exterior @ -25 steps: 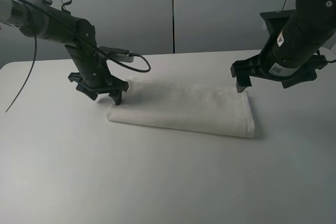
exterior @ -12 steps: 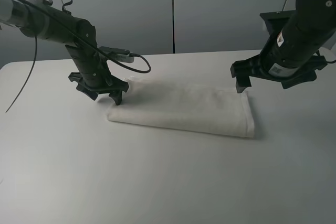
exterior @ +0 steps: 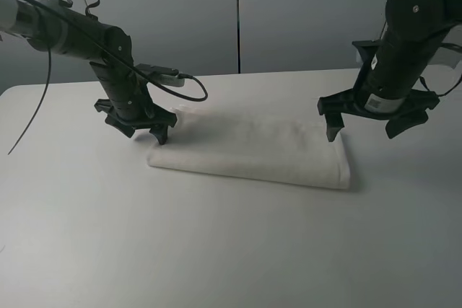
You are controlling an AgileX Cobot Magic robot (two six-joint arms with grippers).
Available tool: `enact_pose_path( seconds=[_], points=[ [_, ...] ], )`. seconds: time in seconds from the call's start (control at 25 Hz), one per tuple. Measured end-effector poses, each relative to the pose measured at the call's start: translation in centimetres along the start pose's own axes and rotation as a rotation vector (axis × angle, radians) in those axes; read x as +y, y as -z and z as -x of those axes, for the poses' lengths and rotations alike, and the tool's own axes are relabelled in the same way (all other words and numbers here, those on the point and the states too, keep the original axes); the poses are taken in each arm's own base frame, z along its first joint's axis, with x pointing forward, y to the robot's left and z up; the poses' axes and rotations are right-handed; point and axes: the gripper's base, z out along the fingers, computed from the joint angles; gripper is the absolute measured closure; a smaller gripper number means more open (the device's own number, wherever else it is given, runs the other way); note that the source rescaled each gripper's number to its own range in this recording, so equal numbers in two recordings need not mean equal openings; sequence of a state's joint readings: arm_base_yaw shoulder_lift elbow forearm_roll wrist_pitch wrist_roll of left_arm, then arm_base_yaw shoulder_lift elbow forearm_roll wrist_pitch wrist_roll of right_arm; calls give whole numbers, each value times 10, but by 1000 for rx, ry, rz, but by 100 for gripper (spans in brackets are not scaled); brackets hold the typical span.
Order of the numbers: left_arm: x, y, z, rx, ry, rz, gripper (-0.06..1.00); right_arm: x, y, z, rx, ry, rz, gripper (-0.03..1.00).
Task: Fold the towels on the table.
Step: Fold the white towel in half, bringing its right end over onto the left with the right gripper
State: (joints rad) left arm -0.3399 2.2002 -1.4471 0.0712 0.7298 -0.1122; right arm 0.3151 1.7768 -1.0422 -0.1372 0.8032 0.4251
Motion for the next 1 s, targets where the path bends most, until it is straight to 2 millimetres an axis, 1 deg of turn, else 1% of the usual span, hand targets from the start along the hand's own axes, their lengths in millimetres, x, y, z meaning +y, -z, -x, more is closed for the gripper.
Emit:
enact_pose_path(
  seconds=[0.16, 0.36, 0.48, 0.6, 0.8, 1.0],
  points=[
    [0, 0, 0, 4, -2, 0, -1, 8, -23, 12, 55, 6, 0, -3],
    [0, 0, -1, 13, -8, 2, -1, 14, -39, 27, 86, 17, -11, -3],
    [0, 0, -1, 19, -12, 2, -1, 16, -45, 30, 103, 24, -14, -3],
    [0, 0, -2, 23, -25, 2, -1, 16, -51, 28, 131, 32, -10, -3],
    [0, 0, -2, 27, -28, 3, -1, 11, -59, 29, 179, 3, 68, -3],
    [0, 1, -2, 25, -28, 3, -1, 11, -60, 33, 143, 1, 104, -3]
  ],
)
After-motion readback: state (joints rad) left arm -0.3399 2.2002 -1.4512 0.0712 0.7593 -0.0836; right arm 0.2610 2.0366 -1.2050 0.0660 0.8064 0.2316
